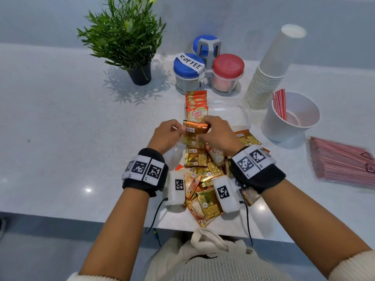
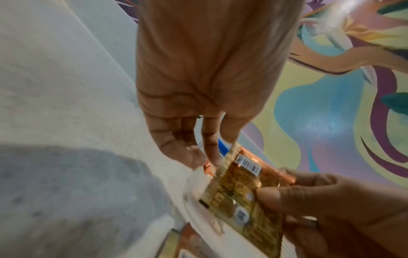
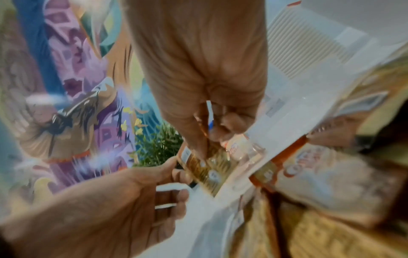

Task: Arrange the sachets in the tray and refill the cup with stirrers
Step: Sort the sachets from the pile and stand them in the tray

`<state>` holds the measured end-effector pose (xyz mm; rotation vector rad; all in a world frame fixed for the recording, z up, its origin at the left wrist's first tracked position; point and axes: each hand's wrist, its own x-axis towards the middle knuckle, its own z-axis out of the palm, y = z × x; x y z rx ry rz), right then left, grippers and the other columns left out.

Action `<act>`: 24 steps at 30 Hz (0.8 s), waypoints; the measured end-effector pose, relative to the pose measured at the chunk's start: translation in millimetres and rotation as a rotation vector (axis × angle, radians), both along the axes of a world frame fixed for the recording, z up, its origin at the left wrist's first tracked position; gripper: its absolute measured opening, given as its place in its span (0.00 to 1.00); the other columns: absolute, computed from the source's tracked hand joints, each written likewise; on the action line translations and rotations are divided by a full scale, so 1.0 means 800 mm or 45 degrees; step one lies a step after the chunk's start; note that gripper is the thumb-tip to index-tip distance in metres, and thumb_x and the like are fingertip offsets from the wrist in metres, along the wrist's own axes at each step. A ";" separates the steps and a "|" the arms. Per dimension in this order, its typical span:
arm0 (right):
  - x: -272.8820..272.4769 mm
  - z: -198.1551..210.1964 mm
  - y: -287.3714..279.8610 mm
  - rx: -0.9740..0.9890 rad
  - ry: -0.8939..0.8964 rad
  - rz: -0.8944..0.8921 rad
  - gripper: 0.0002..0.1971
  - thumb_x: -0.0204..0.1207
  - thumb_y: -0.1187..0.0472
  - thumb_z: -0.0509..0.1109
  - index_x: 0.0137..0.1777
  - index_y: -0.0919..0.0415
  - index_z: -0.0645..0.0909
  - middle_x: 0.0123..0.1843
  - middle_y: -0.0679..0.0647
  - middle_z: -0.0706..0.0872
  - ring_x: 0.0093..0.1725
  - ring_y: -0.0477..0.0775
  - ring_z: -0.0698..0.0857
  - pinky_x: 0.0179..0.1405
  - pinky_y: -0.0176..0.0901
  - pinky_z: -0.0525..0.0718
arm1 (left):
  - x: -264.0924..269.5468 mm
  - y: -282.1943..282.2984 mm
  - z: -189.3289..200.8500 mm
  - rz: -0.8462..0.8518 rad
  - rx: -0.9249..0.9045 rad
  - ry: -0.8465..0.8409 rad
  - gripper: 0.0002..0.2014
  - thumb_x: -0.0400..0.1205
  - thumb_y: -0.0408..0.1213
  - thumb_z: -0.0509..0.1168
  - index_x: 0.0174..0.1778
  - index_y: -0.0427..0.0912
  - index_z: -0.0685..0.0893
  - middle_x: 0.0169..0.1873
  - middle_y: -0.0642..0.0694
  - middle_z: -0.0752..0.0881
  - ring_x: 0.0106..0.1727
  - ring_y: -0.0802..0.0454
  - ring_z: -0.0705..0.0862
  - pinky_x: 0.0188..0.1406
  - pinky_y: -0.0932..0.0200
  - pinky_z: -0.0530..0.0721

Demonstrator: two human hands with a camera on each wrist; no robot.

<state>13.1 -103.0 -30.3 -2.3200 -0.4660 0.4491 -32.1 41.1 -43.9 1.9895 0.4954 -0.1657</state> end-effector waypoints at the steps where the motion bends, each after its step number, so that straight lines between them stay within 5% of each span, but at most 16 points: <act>1: 0.003 0.004 -0.003 0.115 -0.011 -0.046 0.08 0.68 0.70 0.73 0.47 0.64 0.81 0.46 0.59 0.84 0.42 0.54 0.81 0.38 0.38 0.77 | 0.001 -0.001 0.006 0.063 -0.051 0.002 0.15 0.86 0.44 0.55 0.39 0.41 0.78 0.37 0.44 0.79 0.39 0.49 0.77 0.34 0.63 0.75; 3: 0.007 0.011 -0.006 0.323 -0.052 -0.119 0.07 0.67 0.73 0.73 0.41 0.63 0.80 0.40 0.58 0.84 0.33 0.53 0.83 0.32 0.33 0.80 | 0.004 -0.003 0.018 0.132 -0.188 0.067 0.23 0.87 0.51 0.45 0.45 0.38 0.79 0.32 0.44 0.79 0.35 0.49 0.78 0.34 0.62 0.77; 5: 0.009 0.013 -0.007 0.416 -0.113 -0.137 0.09 0.66 0.75 0.73 0.37 0.61 0.80 0.38 0.55 0.83 0.34 0.53 0.84 0.35 0.34 0.82 | 0.005 -0.005 0.028 0.113 -0.364 0.089 0.26 0.87 0.54 0.44 0.45 0.37 0.79 0.29 0.42 0.80 0.31 0.50 0.80 0.33 0.63 0.80; 9: 0.001 0.003 -0.010 0.479 -0.159 -0.072 0.09 0.67 0.79 0.70 0.41 0.67 0.85 0.43 0.52 0.82 0.46 0.52 0.84 0.50 0.35 0.84 | 0.005 -0.009 0.034 0.069 -0.503 -0.070 0.11 0.84 0.39 0.60 0.42 0.36 0.81 0.29 0.45 0.85 0.28 0.54 0.84 0.29 0.70 0.83; 13: 0.000 -0.004 -0.017 0.533 -0.103 -0.111 0.14 0.72 0.80 0.60 0.45 0.64 0.83 0.50 0.54 0.84 0.50 0.51 0.85 0.56 0.39 0.84 | 0.004 -0.006 0.027 0.107 -0.429 -0.160 0.02 0.81 0.29 0.63 0.48 0.37 0.80 0.37 0.46 0.85 0.35 0.55 0.84 0.33 0.70 0.84; 17: 0.003 0.001 -0.016 0.655 0.160 -0.163 0.11 0.75 0.71 0.66 0.54 0.58 0.75 0.44 0.54 0.84 0.42 0.51 0.85 0.47 0.46 0.85 | -0.001 -0.005 0.022 0.119 -0.464 -0.172 0.04 0.81 0.27 0.64 0.44 0.41 0.80 0.40 0.44 0.86 0.42 0.50 0.85 0.42 0.62 0.84; 24: -0.001 0.000 -0.004 0.469 0.121 -0.005 0.23 0.73 0.71 0.71 0.67 0.61 0.70 0.31 0.52 0.81 0.31 0.47 0.83 0.36 0.32 0.82 | -0.001 -0.008 0.024 0.095 -0.531 -0.204 0.08 0.80 0.32 0.65 0.55 0.37 0.82 0.46 0.40 0.86 0.42 0.48 0.86 0.47 0.53 0.86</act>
